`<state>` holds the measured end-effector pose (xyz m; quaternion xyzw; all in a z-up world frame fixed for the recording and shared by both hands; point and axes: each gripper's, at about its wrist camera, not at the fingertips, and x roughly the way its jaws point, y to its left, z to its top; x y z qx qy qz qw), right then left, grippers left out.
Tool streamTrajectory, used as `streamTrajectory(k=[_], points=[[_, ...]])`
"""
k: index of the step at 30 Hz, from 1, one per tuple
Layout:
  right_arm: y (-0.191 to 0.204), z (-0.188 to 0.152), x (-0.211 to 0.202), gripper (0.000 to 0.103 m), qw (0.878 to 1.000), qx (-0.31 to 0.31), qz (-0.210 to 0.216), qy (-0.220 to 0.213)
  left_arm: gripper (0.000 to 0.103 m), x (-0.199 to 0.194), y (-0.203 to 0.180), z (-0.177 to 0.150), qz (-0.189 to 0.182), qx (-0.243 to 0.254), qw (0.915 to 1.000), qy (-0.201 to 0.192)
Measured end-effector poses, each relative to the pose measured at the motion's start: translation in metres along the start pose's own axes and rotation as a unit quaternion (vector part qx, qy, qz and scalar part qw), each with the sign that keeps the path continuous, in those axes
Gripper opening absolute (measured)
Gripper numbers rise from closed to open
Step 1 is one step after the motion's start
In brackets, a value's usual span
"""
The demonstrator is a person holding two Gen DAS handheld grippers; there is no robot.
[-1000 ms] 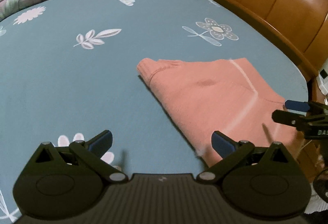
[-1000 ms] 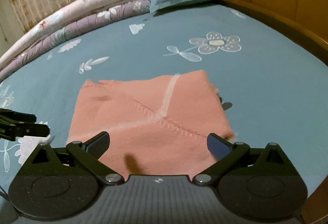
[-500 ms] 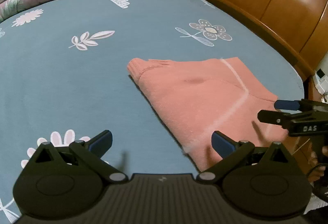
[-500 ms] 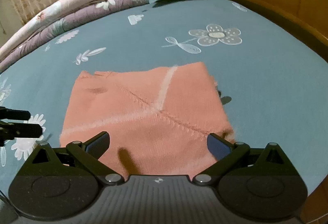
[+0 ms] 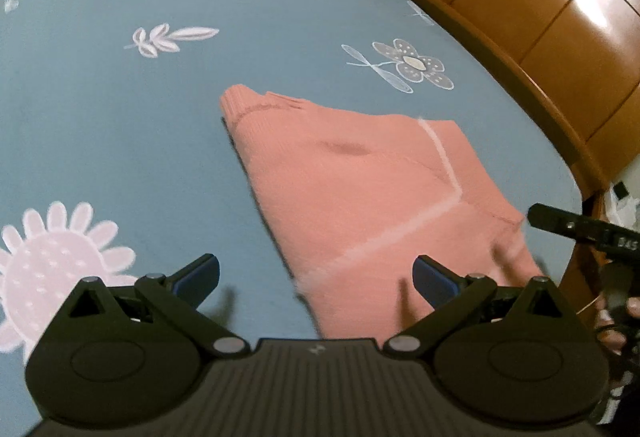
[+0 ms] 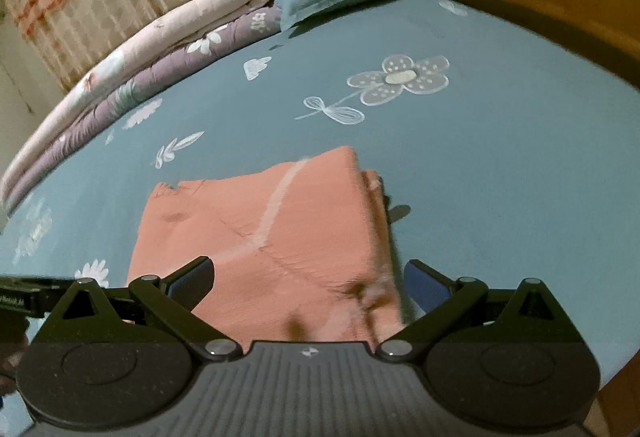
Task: Fold clothes
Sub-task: 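Move the right tool to the sweater's folded edge and close on it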
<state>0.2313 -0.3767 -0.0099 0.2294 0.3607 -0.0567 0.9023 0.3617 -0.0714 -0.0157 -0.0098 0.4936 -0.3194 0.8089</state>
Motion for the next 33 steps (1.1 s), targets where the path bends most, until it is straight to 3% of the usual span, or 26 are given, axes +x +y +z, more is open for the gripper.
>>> streamTrajectory(k=[12,18,20,24,26,27,29,33], points=[[-0.031,0.003,0.026,0.103,0.998,0.012,0.056,0.037,0.102,0.016,-0.024,0.008,0.024,-0.019,0.9994,0.018],[-0.033,0.019,0.039,0.099,0.994,-0.004,0.103,0.024,0.102,0.019,-0.026,0.009,0.040,-0.028,0.9986,0.022],[-0.036,0.028,0.048,0.080,0.994,-0.012,0.104,0.019,0.102,0.020,-0.027,0.009,0.044,-0.028,0.9984,0.023],[-0.050,0.044,0.072,0.068,0.994,0.001,0.107,0.019,0.102,0.022,-0.029,0.011,0.049,-0.026,0.9981,0.025],[-0.055,0.048,0.082,0.052,0.994,0.005,0.105,0.021,0.102,0.022,-0.030,0.011,0.052,-0.025,0.9980,0.026],[-0.055,0.048,0.081,0.048,0.994,0.001,0.105,0.020,0.102,0.023,-0.031,0.011,0.054,-0.023,0.9979,0.027],[-0.055,0.048,0.081,0.021,0.994,-0.008,0.105,0.018,0.102,0.022,-0.031,0.011,0.057,-0.022,0.9977,0.028],[-0.057,0.046,0.075,0.015,0.994,-0.017,0.105,0.015,0.102,0.023,-0.031,0.012,0.055,-0.023,0.9978,0.029]])
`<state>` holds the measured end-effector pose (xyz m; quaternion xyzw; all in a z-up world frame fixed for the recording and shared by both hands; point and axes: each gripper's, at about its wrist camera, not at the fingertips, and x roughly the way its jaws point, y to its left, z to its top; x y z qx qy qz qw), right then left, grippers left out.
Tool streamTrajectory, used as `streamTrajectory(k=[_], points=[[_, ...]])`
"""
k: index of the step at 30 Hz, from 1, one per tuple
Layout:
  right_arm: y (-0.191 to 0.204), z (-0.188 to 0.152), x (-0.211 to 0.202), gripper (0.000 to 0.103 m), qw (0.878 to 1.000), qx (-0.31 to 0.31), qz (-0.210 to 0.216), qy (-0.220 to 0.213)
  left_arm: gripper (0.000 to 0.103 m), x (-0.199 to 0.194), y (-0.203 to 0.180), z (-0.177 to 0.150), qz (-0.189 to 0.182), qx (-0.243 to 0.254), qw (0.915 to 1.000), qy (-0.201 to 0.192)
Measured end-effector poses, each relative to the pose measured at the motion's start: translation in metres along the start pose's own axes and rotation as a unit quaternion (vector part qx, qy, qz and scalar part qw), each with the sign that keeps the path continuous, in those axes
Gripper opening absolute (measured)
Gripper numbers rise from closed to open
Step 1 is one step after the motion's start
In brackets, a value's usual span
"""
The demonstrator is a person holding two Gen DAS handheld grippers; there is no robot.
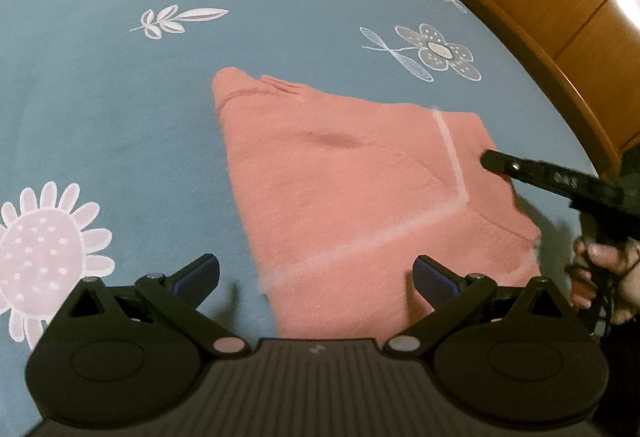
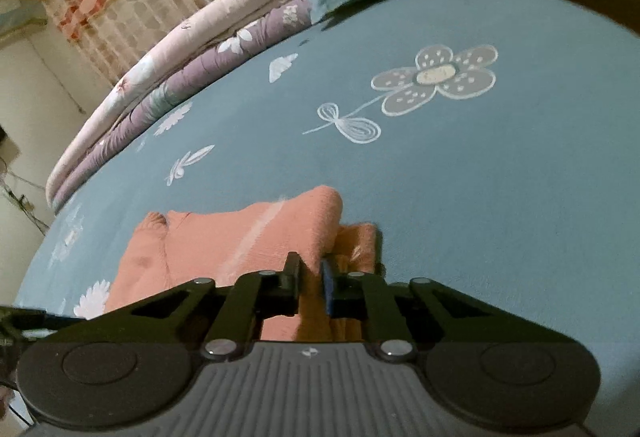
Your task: Fold clothes
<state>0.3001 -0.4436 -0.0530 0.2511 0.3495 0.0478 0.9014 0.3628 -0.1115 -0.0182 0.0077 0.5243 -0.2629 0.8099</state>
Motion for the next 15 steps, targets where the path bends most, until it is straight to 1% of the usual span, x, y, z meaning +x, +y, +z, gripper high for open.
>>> streamTrajectory(k=[3,4,9,10,11,15], points=[[0.000,-0.005,-0.010,0.015,1.000,0.006,0.001,0.002,0.102,0.002,-0.002,0.002,-0.007,0.003,1.0000,-0.001],[0.000,-0.007,-0.014,0.017,1.000,0.008,0.002,0.002,0.102,0.003,-0.003,0.003,-0.010,0.004,0.9999,-0.001],[-0.001,-0.016,-0.031,0.035,1.000,0.018,0.004,0.005,0.102,0.008,-0.007,0.006,-0.022,0.010,0.9997,0.001],[-0.001,-0.017,-0.035,0.043,1.000,0.019,0.004,0.005,0.102,0.010,-0.008,0.006,-0.023,0.010,0.9997,0.004],[-0.001,-0.019,-0.038,0.049,1.000,0.021,0.005,0.006,0.102,0.011,-0.008,0.005,-0.024,0.011,0.9996,0.007],[0.001,-0.031,-0.054,0.049,0.999,0.030,0.007,0.011,0.102,0.015,-0.008,0.005,-0.033,0.012,0.9993,0.013]])
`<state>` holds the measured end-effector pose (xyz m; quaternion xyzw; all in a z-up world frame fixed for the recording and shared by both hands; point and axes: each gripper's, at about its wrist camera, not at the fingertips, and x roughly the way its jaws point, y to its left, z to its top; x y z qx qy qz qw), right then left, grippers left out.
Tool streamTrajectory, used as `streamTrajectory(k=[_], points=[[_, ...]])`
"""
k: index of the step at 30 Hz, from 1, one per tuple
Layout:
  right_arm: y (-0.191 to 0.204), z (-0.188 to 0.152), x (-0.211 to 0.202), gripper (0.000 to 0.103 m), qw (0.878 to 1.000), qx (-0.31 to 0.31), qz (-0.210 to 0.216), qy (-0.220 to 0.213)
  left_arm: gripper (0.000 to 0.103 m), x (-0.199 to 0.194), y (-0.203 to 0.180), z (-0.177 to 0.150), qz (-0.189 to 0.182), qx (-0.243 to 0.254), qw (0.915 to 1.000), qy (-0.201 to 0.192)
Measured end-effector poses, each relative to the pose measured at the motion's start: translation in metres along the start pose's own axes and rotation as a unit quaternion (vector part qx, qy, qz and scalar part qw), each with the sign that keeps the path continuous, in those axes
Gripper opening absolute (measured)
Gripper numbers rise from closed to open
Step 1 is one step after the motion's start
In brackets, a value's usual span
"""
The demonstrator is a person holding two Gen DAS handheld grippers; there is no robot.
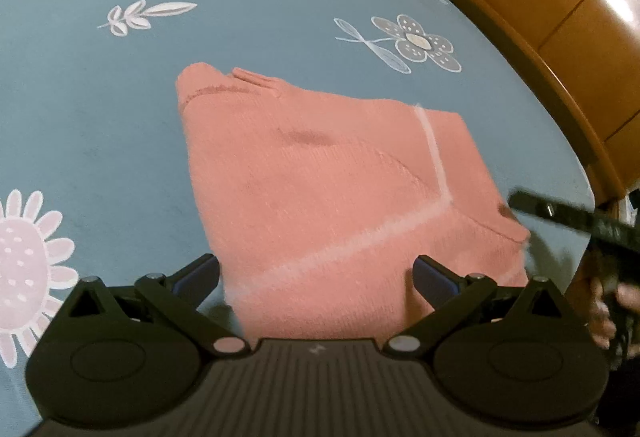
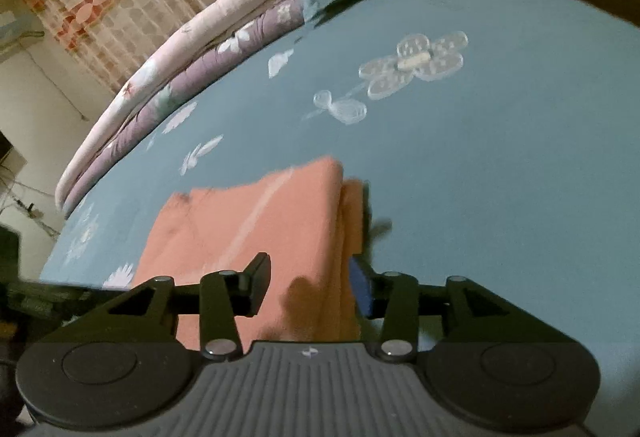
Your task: Fold clothes
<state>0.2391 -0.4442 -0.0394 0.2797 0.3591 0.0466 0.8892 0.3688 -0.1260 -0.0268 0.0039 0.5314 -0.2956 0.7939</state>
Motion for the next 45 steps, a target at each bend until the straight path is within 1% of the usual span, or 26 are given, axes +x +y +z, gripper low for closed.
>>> streamTrajectory(k=[3,6,7,8,9,13,15,16,18,19,26,28,30,32,35,38,40,42,44,45], points=[[0.005,-0.019,-0.015,0.049,1.000,0.006,0.002,0.011,0.102,0.003,0.001,0.001,-0.002,0.005,1.0000,0.003],[0.015,-0.035,-0.018,0.049,0.999,-0.008,-0.017,0.039,0.102,0.005,0.002,0.002,-0.003,0.009,0.9999,0.006],[0.018,-0.041,-0.018,0.048,0.998,-0.011,-0.024,0.050,0.102,0.006,0.002,0.003,-0.004,0.010,0.9999,0.007],[0.019,-0.048,-0.017,0.040,0.997,-0.008,-0.035,0.063,0.102,0.006,0.003,0.003,-0.004,0.011,0.9999,0.008],[0.020,-0.054,-0.016,0.037,0.996,-0.006,-0.043,0.074,0.102,0.006,0.004,0.003,-0.006,0.012,0.9999,0.008],[0.023,-0.061,-0.026,0.038,0.995,-0.008,-0.054,0.078,0.102,0.006,0.009,0.002,-0.014,0.014,0.9998,0.008],[0.024,-0.064,-0.031,0.040,0.995,-0.009,-0.059,0.080,0.102,0.005,0.012,0.001,-0.020,0.011,0.9997,0.006],[0.025,-0.065,-0.033,0.041,0.995,-0.012,-0.062,0.079,0.102,0.004,0.014,0.001,-0.023,0.008,0.9997,0.004],[0.029,-0.056,-0.036,0.048,0.995,-0.025,-0.067,0.065,0.102,0.002,0.017,0.000,-0.029,0.003,0.9996,0.002],[0.029,-0.052,-0.036,0.054,0.996,-0.025,-0.065,0.056,0.102,0.001,0.019,-0.001,-0.029,0.001,0.9996,0.001],[0.052,-0.020,-0.020,0.056,0.999,-0.043,-0.005,0.000,0.102,-0.004,0.028,-0.006,-0.022,-0.006,0.9997,0.001],[0.061,-0.019,-0.010,0.058,0.998,-0.059,0.015,0.003,0.102,-0.005,0.029,-0.006,-0.019,-0.007,0.9998,0.000],[0.066,-0.021,0.004,0.060,0.997,-0.071,0.008,0.020,0.102,-0.006,0.029,-0.007,-0.017,-0.008,0.9998,-0.002],[0.059,-0.025,0.014,0.057,0.997,-0.063,-0.008,0.034,0.102,-0.007,0.030,-0.008,-0.016,-0.010,0.9998,-0.004],[0.051,-0.025,0.011,0.057,0.998,-0.045,0.007,0.032,0.102,-0.009,0.030,-0.009,-0.021,-0.013,0.9997,-0.007],[0.053,-0.026,0.011,0.057,0.998,-0.051,0.004,0.034,0.102,-0.008,0.029,-0.005,-0.029,-0.015,0.9994,-0.012],[0.053,-0.026,0.007,0.057,0.998,-0.053,0.003,0.034,0.102,-0.003,0.028,-0.002,-0.033,-0.016,0.9993,-0.008],[0.052,-0.022,0.002,0.059,0.998,-0.051,0.003,0.026,0.102,0.004,0.027,-0.001,-0.037,-0.019,0.9991,0.000],[0.051,-0.019,-0.004,0.067,0.999,-0.049,0.004,0.019,0.102,0.009,0.026,-0.002,-0.042,-0.024,0.9988,0.010],[0.050,-0.017,-0.006,0.068,0.999,-0.049,0.004,0.015,0.102,0.012,0.025,-0.003,-0.046,-0.025,0.9985,0.014]])
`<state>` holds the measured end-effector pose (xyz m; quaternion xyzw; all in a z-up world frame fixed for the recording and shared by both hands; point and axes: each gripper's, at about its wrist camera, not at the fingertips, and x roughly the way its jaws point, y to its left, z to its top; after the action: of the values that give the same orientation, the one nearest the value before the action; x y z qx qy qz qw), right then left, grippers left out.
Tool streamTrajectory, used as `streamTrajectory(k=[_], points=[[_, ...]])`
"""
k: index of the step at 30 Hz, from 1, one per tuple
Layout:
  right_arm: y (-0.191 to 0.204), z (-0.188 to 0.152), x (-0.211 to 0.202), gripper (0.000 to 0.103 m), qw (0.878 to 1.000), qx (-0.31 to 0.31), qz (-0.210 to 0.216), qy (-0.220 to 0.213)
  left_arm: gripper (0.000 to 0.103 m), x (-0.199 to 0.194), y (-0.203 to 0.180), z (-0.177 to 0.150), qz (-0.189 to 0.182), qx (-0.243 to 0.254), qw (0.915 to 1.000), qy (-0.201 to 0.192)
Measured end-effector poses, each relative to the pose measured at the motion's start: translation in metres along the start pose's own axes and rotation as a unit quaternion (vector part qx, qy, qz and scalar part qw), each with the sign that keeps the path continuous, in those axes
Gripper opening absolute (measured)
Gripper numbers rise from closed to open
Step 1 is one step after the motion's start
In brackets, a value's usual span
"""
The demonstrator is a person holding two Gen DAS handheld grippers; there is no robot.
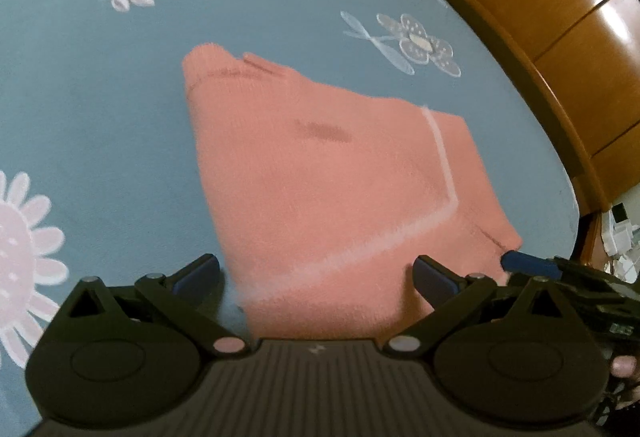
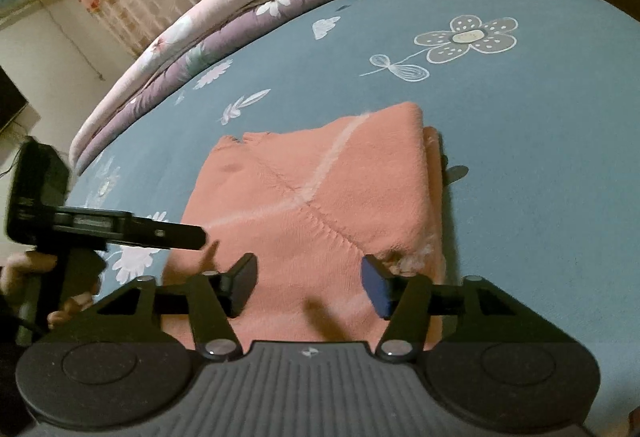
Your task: Fold clothes
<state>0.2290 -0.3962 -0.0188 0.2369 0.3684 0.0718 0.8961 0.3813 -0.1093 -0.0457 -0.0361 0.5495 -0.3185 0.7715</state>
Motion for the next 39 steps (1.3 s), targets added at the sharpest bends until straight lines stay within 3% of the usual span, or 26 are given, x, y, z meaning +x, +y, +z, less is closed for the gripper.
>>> streamTrajectory(k=[4,7,11,15,18,20,24,29,36,39], points=[[-0.003,0.006,-0.011,0.090,1.000,0.003,0.000,-0.015,0.102,0.005,0.002,0.000,-0.005,-0.009,0.9999,0.008],[-0.008,0.011,-0.018,0.091,1.000,0.010,0.002,-0.025,0.102,0.008,0.009,0.001,-0.020,-0.036,0.9991,0.012],[-0.047,0.011,0.002,0.091,0.996,0.087,0.023,-0.004,0.102,0.016,0.020,-0.003,-0.048,-0.073,0.9958,0.028],[-0.077,0.006,0.026,0.092,0.987,0.148,0.056,0.027,0.102,0.016,0.022,-0.008,-0.058,-0.079,0.9948,0.028],[-0.080,0.009,0.043,0.095,0.984,0.152,0.076,0.047,0.102,0.016,0.024,-0.008,-0.064,-0.087,0.9938,0.028],[-0.082,0.012,0.054,0.103,0.982,0.154,0.089,0.059,0.102,0.018,0.025,-0.004,-0.069,-0.090,0.9932,0.028],[-0.079,0.031,0.078,0.103,0.982,0.142,0.105,0.064,0.102,0.024,0.029,0.009,-0.078,-0.107,0.9909,0.023],[-0.077,0.048,0.101,0.103,0.981,0.137,0.119,0.068,0.102,0.027,0.043,0.012,-0.112,-0.158,0.9811,0.010],[-0.079,0.032,0.089,0.103,0.977,0.145,0.134,0.080,0.102,0.023,0.055,-0.021,-0.166,-0.205,0.9646,0.008],[-0.077,0.028,0.089,0.103,0.976,0.145,0.137,0.082,0.102,0.026,0.056,-0.021,-0.169,-0.220,0.9607,-0.006]])
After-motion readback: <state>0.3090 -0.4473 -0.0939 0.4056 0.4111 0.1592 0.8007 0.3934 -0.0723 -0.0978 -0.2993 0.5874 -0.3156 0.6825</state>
